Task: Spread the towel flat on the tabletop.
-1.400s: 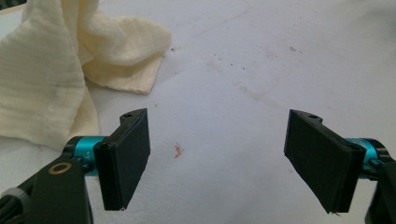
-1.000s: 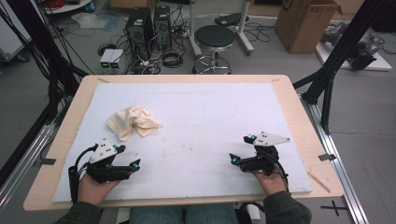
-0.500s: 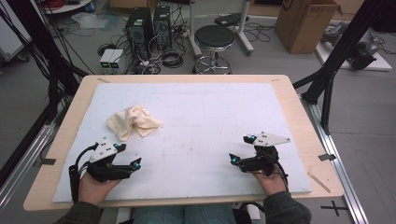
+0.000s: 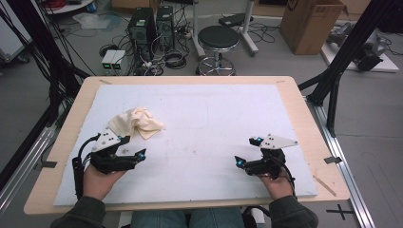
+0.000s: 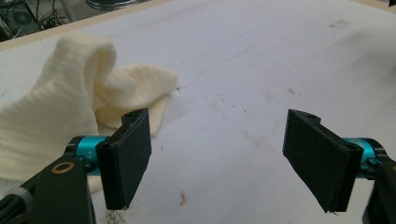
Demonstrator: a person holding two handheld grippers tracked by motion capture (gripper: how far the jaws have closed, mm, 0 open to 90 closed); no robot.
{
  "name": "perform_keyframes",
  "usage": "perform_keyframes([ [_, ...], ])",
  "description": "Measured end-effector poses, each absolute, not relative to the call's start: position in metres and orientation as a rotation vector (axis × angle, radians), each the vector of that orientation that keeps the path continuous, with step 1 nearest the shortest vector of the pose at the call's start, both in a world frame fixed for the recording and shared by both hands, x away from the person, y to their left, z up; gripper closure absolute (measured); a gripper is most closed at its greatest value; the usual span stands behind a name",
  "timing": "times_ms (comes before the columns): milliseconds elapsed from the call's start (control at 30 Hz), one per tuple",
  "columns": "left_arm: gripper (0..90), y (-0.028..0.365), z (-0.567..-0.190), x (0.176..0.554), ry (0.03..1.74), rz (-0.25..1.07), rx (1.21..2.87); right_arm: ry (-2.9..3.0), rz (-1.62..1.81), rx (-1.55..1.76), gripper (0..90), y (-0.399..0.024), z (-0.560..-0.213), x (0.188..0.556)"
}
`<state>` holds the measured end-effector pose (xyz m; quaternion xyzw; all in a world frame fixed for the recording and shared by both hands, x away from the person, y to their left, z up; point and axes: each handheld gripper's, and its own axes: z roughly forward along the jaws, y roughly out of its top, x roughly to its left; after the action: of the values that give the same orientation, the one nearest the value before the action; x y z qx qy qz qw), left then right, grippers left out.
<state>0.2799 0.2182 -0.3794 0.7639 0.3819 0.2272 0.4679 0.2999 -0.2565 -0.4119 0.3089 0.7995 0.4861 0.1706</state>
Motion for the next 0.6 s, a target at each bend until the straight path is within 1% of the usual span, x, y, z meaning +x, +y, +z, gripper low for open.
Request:
perform_keyframes([
  [200, 28.0, 0.218, -0.364, 0.299, 0.969, 0.608, 1.854, 2.283, 1.385, 0.862, 10.8, -0.255, -0.412, 0.302],
  [233, 28.6, 0.22, -0.358, 0.308, 0.997, 0.62, 1.841, 2.284, 1.389, 0.857, 10.8, -0.255, -0.412, 0.302],
  [300, 28.7, 0.22, -0.356, 0.313, 1.013, 0.63, 1.829, 2.281, 1.39, 0.855, 10.8, -0.255, -0.412, 0.302],
  [367, 30.7, 0.221, -0.351, 0.329, 1.058, 0.656, 1.811, 2.278, 1.399, 0.861, 10.8, -0.255, -0.412, 0.302],
  [467, 31.0, 0.221, -0.35, 0.338, 1.08, 0.664, 1.822, 2.282, 1.402, 0.855, 10.8, -0.255, -0.411, 0.302],
  [600, 34.0, 0.223, -0.358, 0.357, 1.142, 0.667, 1.801, 2.286, 1.406, 0.845, 10.8, -0.252, -0.412, 0.303],
])
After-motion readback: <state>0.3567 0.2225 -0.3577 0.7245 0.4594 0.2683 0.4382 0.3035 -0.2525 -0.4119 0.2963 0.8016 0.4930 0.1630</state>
